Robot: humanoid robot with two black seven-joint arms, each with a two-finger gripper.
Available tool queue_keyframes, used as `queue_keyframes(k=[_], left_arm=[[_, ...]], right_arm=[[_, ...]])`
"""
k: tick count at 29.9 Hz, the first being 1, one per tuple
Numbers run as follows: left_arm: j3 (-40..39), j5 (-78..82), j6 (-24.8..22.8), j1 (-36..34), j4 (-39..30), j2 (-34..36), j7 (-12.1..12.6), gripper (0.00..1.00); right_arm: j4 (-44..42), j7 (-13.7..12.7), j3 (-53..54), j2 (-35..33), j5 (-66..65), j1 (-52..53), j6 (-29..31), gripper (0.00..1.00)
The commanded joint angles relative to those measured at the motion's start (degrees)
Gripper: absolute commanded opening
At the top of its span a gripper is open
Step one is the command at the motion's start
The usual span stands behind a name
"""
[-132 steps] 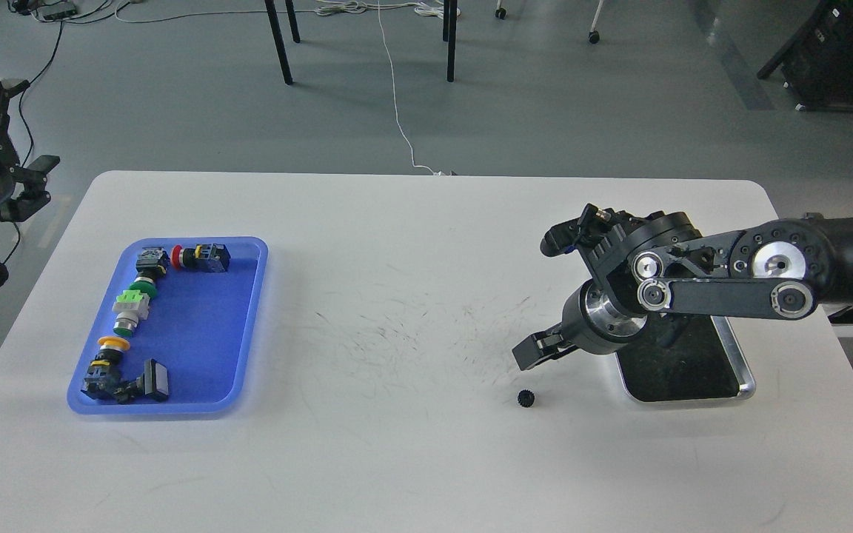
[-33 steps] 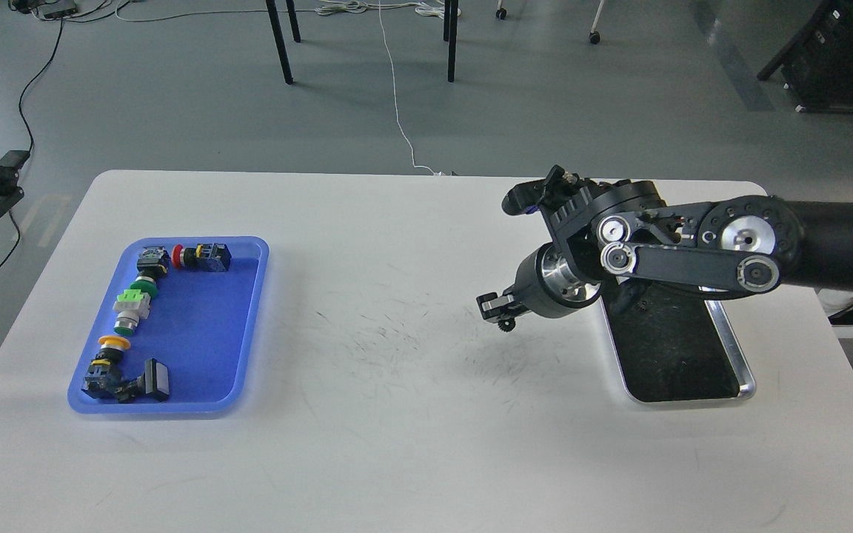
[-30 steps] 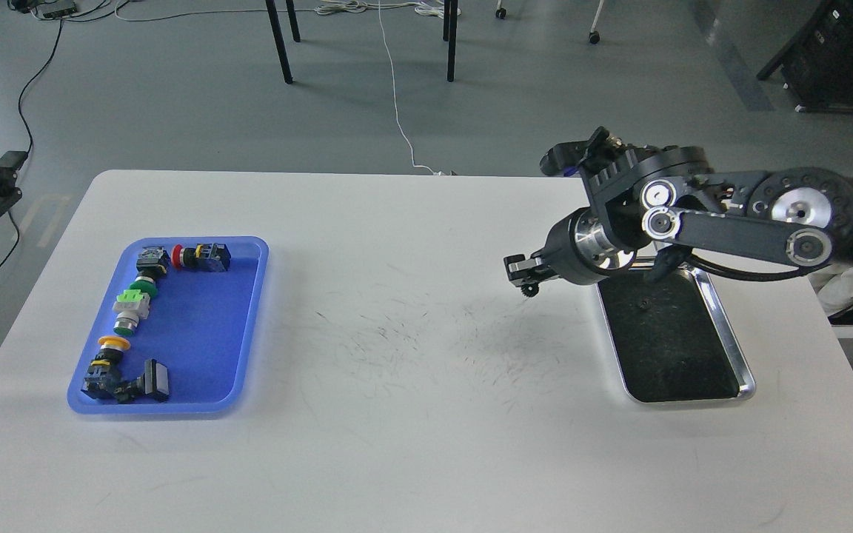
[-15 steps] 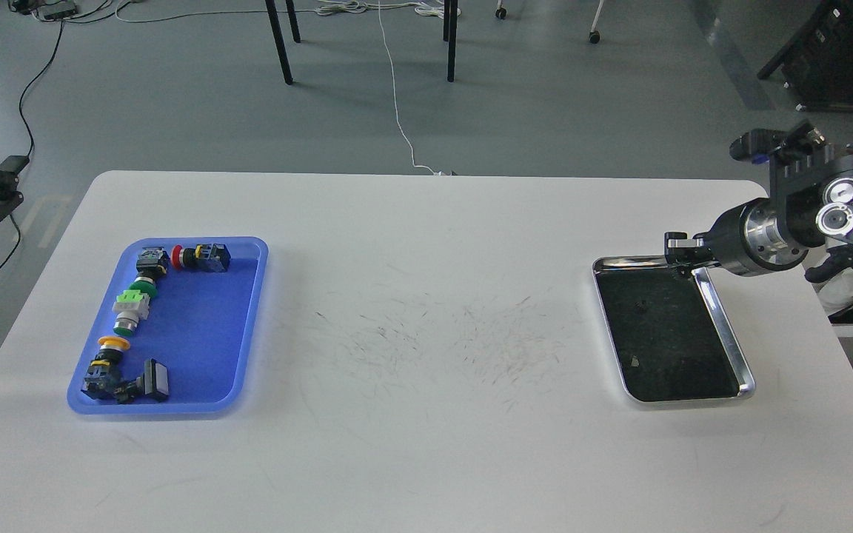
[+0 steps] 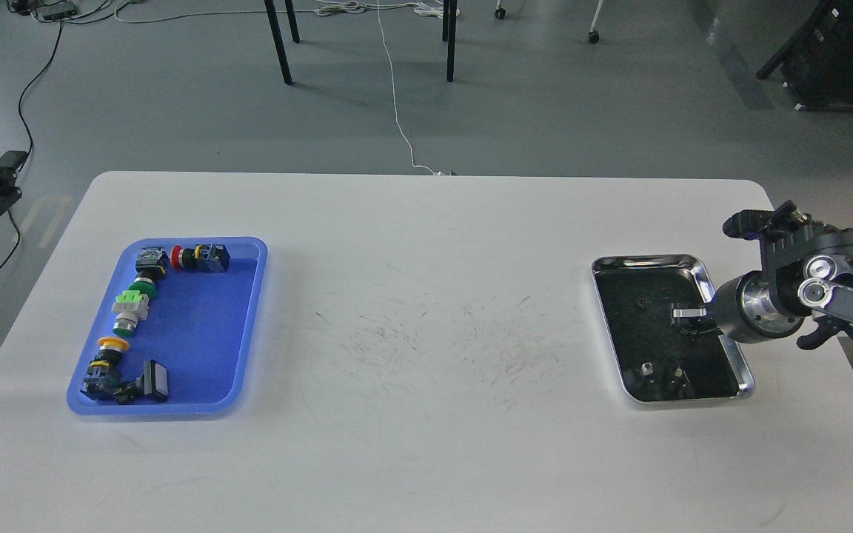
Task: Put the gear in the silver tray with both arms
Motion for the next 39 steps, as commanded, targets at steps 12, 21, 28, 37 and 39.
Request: queue_keyframes(k=[12, 21, 28, 37, 39], left_arm=[[0.1, 0.2, -0.1, -1.1, 0.7, -0.1, 0.2, 0.98], [0.1, 0.3, -0.2, -1.6, 1.6, -0.1, 0.2, 0.98], [0.1, 1.3, -0.2, -1.7, 2.5, -0.5, 0.1, 0.98], [-0.4, 0.6, -0.1, -2.1, 2.7, -0.5, 0.1, 0.98], [-0.6, 0.5, 0.0, -2.2, 2.7, -0.9, 0.0, 0.98]], right_arm=[[-0.1, 0.0, -0.1, 2.0, -1.1, -2.6, 0.0, 0.37], [-0.1, 0.1, 1.6, 1.9, -0.8, -1.7, 0.0, 0.80], [-0.1, 0.0, 12.0, 2.0, 0.1, -0.9, 0.0, 0.92], [-17.1, 0.1, 43.3, 17.2, 10.4, -1.3, 0.0, 0.92], [-23.5, 0.1, 50.0, 22.0, 13.9, -1.3, 0.0, 0.92]])
